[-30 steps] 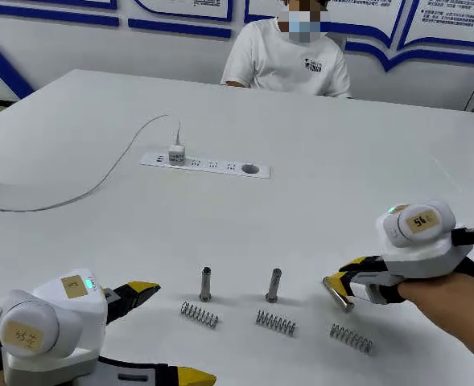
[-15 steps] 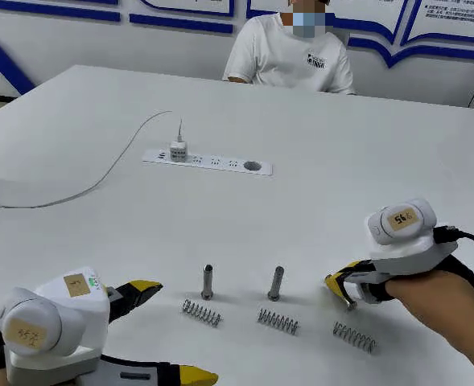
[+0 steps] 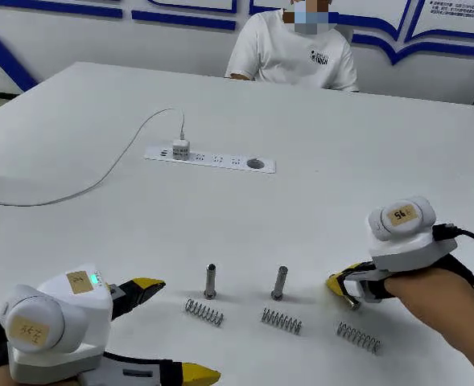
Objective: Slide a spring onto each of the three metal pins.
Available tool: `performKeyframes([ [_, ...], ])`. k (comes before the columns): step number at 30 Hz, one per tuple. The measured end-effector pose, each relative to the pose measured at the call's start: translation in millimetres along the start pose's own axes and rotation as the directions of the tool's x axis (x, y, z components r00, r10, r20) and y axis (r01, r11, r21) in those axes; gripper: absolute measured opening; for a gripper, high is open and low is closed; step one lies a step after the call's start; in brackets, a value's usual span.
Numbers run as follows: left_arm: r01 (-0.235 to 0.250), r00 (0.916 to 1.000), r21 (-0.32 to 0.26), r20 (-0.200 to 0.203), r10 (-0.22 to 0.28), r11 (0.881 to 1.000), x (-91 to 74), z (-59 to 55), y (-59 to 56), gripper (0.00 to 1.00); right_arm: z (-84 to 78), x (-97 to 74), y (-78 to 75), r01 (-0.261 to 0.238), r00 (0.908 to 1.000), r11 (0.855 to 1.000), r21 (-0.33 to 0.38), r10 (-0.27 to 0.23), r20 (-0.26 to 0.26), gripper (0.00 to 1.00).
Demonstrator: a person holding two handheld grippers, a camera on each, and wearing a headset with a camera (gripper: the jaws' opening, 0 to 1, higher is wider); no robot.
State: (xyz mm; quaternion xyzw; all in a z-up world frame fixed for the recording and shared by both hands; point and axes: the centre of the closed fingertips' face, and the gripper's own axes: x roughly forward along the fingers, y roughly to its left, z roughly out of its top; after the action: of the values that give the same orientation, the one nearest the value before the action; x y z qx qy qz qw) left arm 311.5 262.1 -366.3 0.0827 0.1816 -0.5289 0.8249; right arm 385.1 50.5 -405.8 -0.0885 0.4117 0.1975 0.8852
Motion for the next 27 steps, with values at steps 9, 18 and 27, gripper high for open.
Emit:
performKeyframes([
  [9,-0.002,1.0,0.001,0.002,0.002,1.0,0.3,0.8,-0.3,0.88,0.1,-0.7,0.8,0.025,0.9997,1.0,0.004,-0.025,0.0,0.09],
  [18,-0.004,1.0,0.008,0.005,0.004,1.0,-2.4,3.5,0.3,0.88,4.7,-12.5,0.2,0.019,0.9995,0.999,0.04,-0.019,0.023,0.09],
  [27,-0.004,0.9998,0.021,0.021,0.004,1.0,-4.6,11.3,-1.3,0.88,9.4,-32.3,2.8,0.024,0.9976,0.999,0.043,-0.027,0.063,0.09],
])
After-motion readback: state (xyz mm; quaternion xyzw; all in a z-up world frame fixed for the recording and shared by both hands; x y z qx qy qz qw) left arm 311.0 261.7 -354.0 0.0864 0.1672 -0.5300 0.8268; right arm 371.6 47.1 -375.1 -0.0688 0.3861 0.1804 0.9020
